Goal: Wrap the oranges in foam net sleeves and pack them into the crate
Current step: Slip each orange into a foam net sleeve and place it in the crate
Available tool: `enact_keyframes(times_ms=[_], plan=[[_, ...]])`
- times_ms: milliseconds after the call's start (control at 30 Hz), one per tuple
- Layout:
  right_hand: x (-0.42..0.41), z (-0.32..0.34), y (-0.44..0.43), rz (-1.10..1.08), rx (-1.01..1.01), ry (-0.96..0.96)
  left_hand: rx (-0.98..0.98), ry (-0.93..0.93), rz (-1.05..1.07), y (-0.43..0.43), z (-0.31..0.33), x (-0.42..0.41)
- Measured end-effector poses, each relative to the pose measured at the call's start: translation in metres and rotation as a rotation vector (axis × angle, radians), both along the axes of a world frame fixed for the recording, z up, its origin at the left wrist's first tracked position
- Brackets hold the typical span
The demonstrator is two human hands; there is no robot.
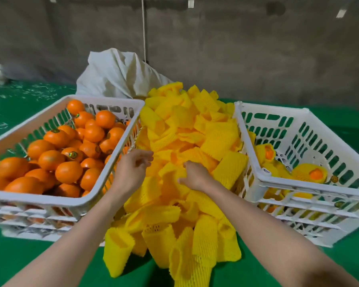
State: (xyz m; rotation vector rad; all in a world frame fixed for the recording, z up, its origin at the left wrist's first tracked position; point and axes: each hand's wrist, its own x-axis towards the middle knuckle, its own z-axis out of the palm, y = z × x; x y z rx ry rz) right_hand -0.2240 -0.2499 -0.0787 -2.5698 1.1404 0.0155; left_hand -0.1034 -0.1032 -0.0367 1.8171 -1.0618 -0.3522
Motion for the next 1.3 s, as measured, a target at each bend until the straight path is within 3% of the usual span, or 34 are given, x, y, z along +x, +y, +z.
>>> enact_keyframes(times_ms=[67,133,233,333,400,467,533,633,700,800,933,967,1067,1133,1200,1300], plan=[[0.003,0.003,-0.002,-0.039,-0.022,-0.118,0.005,0.074,0.004,0.006,-0.003,0.004],[0.003,0.014,0.0,-0.092,0.031,-0.405,-0.006,0.149,0.027,0.01,-0.005,0.007],[0.0,0.035,0.016,-0.046,0.388,-0.818,-0.016,0.311,0.023,0.011,-0.001,0.005],[-0.004,0.047,0.032,0.041,0.675,-0.882,0.004,0.499,-0.07,0.007,0.007,-0.001],[-0.003,0.053,0.039,0.038,0.704,-0.845,-0.036,0.476,-0.111,0.008,0.013,-0.001],[0.0,0.06,0.043,-0.002,0.564,-0.81,-0.049,0.177,-0.052,0.013,0.016,0.004],[0.006,0.069,0.05,0.059,0.239,-0.783,-0.047,-0.073,0.01,0.019,0.017,0.009],[0.024,0.082,0.066,0.311,-0.261,-0.739,-0.08,-0.171,0.033,0.027,0.021,0.019],[0.041,0.088,0.075,0.352,-0.42,-0.722,-0.087,-0.175,0.059,0.032,0.022,0.029],[0.065,0.094,0.085,0.336,-0.433,-0.723,-0.103,-0.134,0.06,0.041,0.027,0.05],[0.09,0.096,0.087,0.379,-0.394,-0.695,-0.148,0.324,-0.006,0.053,0.037,0.102],[0.094,0.097,0.087,0.386,-0.375,-0.69,-0.064,0.313,0.046,0.053,0.035,0.12],[0.101,0.098,0.088,0.419,-0.341,-0.7,0.616,-0.328,0.08,0.06,0.02,0.167],[0.103,0.099,0.088,0.446,-0.318,-0.708,1.042,-0.601,0.011,0.063,0.007,0.18],[0.104,0.099,0.087,0.453,-0.287,-0.707,1.143,-0.699,-0.033,0.064,0.0,0.184],[0.102,0.098,0.085,0.46,-0.247,-0.718,1.023,-0.769,-0.02,0.06,-0.006,0.186]])
